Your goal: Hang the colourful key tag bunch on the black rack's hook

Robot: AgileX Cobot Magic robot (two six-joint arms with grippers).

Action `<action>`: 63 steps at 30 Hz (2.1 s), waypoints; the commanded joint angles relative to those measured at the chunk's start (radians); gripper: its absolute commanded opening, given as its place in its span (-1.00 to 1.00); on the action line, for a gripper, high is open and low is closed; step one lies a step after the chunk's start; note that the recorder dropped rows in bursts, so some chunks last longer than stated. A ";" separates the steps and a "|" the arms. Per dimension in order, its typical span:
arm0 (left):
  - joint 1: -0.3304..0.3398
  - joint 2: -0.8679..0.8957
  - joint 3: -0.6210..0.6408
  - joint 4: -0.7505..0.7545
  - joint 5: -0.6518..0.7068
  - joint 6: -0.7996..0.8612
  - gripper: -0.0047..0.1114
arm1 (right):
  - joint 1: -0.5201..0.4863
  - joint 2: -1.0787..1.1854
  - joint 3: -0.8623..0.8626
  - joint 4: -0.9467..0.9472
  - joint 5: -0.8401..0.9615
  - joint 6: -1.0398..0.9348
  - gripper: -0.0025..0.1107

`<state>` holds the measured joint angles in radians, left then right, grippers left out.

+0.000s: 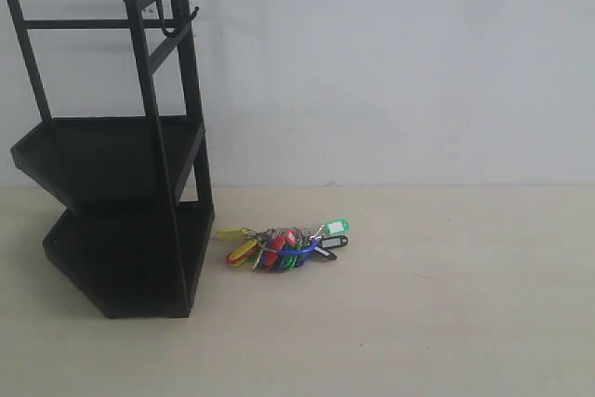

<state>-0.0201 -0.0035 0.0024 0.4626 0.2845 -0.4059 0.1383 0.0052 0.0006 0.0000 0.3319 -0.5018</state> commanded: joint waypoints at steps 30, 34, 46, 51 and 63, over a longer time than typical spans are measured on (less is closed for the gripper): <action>-0.001 0.004 -0.002 0.000 0.000 -0.006 -0.84 | 0.001 0.402 -0.814 0.417 0.596 0.568 -0.96; -0.001 0.004 -0.002 0.000 0.000 -0.006 -0.84 | 0.001 0.561 -0.801 0.448 0.704 0.439 -0.96; -0.001 0.004 -0.002 0.000 0.000 -0.006 -0.84 | 0.028 1.123 -0.797 0.997 0.558 -0.251 -0.83; -0.001 0.004 -0.002 0.000 0.000 -0.006 -0.84 | 0.164 1.320 -0.830 1.025 0.261 -0.237 -0.25; -0.001 0.004 -0.002 0.000 -0.002 -0.006 -0.84 | 0.231 1.896 -1.212 1.169 0.193 0.051 -0.06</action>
<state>-0.0201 -0.0035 0.0024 0.4626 0.2845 -0.4059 0.3678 1.8071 -1.1290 1.1148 0.4830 -0.4730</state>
